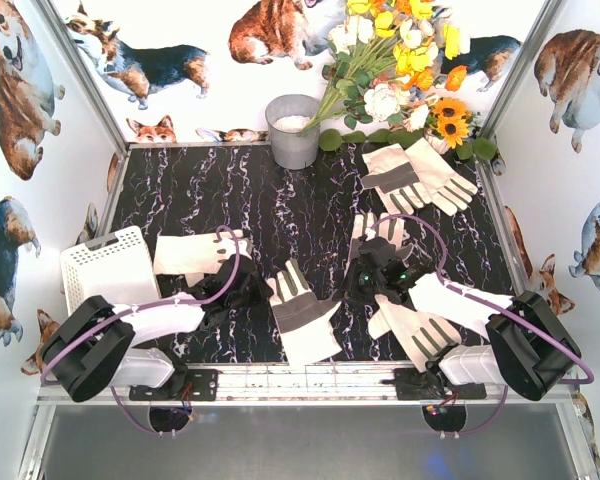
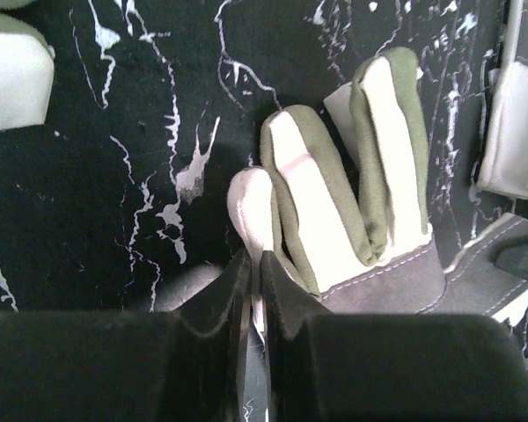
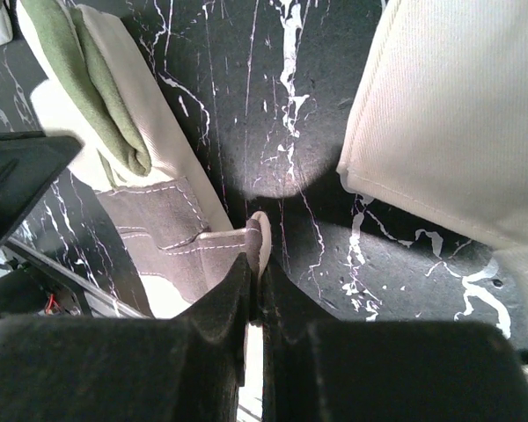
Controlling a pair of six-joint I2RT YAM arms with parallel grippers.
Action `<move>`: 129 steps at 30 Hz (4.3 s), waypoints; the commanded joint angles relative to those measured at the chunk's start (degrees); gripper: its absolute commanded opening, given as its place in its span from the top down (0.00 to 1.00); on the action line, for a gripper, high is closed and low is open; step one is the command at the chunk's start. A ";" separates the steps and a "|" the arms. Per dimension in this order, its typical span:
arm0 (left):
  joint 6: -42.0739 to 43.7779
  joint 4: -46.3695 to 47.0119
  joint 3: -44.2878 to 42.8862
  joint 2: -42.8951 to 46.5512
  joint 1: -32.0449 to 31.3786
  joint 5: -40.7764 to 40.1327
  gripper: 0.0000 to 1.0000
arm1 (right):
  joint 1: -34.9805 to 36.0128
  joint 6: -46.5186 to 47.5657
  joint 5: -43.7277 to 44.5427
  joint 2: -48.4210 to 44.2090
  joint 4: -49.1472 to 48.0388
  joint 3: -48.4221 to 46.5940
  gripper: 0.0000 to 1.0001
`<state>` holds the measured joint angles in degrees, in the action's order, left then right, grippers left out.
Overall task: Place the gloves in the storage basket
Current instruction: Turn over the glove at the center of the board, then pick up the glove from the center of the board.
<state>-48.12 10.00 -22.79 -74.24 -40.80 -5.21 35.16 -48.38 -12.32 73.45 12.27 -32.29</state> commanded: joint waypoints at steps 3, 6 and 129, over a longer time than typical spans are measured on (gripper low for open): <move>1.80 0.72 -1.89 5.93 -0.07 -2.96 1.00 | 0.26 0.69 1.36 -4.00 2.57 -4.71 1.00; 4.25 -1.88 -5.42 8.05 -0.11 -2.78 1.00 | 0.26 2.60 2.76 -7.01 7.15 -8.62 1.00; 35.90 -25.34 -24.46 11.07 34.64 -1.74 0.00 | -37.27 20.56 -1.08 15.22 8.55 -21.39 0.70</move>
<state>-13.10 -15.25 -47.68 -63.70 -6.81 -6.09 -1.87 -28.42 -10.55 87.22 23.73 -50.13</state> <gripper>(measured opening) 0.995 0.363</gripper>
